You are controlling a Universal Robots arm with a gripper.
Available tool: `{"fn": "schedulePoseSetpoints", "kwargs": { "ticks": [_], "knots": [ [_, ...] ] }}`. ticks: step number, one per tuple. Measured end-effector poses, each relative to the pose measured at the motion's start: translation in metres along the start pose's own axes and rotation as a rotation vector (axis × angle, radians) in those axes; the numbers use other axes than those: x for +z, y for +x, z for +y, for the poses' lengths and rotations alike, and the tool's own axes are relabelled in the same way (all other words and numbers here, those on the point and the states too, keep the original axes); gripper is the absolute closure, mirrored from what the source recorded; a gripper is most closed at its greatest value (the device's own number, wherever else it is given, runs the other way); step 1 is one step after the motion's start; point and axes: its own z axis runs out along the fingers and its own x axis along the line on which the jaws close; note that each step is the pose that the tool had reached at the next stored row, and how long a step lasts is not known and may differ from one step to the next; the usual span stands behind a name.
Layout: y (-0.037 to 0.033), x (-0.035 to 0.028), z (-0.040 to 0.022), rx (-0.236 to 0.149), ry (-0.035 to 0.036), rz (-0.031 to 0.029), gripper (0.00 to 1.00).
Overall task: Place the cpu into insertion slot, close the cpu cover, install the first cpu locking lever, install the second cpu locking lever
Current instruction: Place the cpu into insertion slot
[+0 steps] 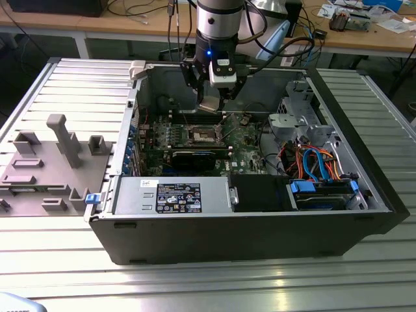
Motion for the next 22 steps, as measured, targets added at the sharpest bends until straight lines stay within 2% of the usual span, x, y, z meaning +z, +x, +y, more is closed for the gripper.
{"fn": "schedulePoseSetpoints", "kwargs": {
  "ticks": [22],
  "knots": [
    [0.0, 0.0004, 0.0, 0.033, -0.0006, -0.003, 0.45]
  ]
}}
